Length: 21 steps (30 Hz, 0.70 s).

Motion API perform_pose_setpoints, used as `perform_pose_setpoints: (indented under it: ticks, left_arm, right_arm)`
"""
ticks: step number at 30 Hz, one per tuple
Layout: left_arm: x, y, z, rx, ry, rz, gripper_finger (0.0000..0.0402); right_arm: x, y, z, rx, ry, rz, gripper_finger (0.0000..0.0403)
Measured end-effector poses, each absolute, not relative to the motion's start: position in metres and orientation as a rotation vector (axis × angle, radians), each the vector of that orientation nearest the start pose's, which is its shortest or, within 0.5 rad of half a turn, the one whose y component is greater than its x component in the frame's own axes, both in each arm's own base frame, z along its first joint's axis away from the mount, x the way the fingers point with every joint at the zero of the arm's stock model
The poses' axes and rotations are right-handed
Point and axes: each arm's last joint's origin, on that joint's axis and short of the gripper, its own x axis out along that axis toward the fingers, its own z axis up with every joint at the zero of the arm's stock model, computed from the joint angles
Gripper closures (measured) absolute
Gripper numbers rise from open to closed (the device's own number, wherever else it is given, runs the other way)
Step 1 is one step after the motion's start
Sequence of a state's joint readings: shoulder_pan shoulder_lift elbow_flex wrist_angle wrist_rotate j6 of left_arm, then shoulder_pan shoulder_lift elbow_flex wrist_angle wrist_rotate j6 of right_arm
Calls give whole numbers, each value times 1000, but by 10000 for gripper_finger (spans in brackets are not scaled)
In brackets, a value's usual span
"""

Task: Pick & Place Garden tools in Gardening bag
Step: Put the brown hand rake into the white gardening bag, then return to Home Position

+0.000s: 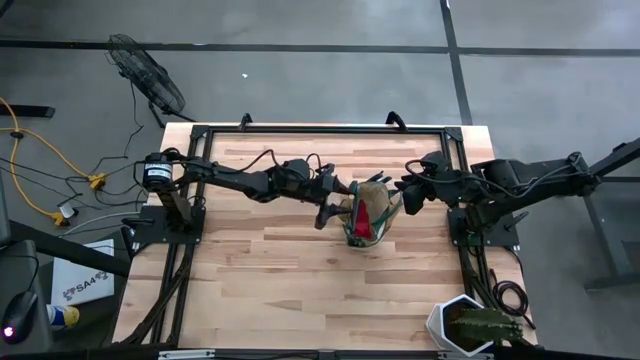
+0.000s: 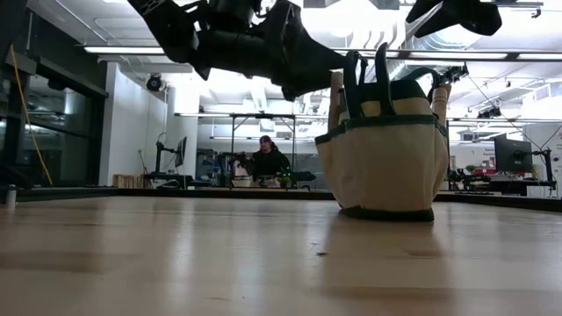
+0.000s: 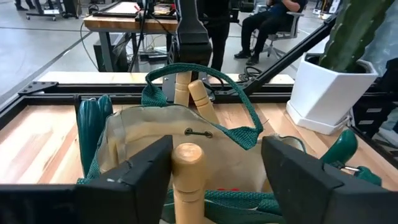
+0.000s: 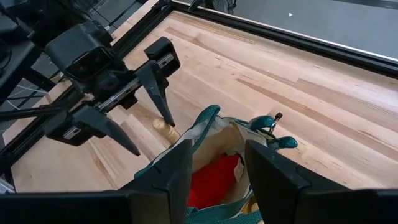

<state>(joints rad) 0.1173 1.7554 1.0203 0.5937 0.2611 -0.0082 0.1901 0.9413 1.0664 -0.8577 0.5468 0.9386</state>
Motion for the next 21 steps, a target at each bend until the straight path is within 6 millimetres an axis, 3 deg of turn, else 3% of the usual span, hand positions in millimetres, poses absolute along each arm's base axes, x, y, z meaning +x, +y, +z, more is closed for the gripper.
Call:
perform_pose_setpoints:
  ticks: [13, 21]
  left_arm:
    - [379, 37, 243, -24, 97, -152, 150]
    - [379, 37, 239, -36, 136, -152, 149]
  right_arm:
    - [169, 17, 345, 626, 467, -624, 262]
    - [168, 17, 345, 624, 470, -625, 262]
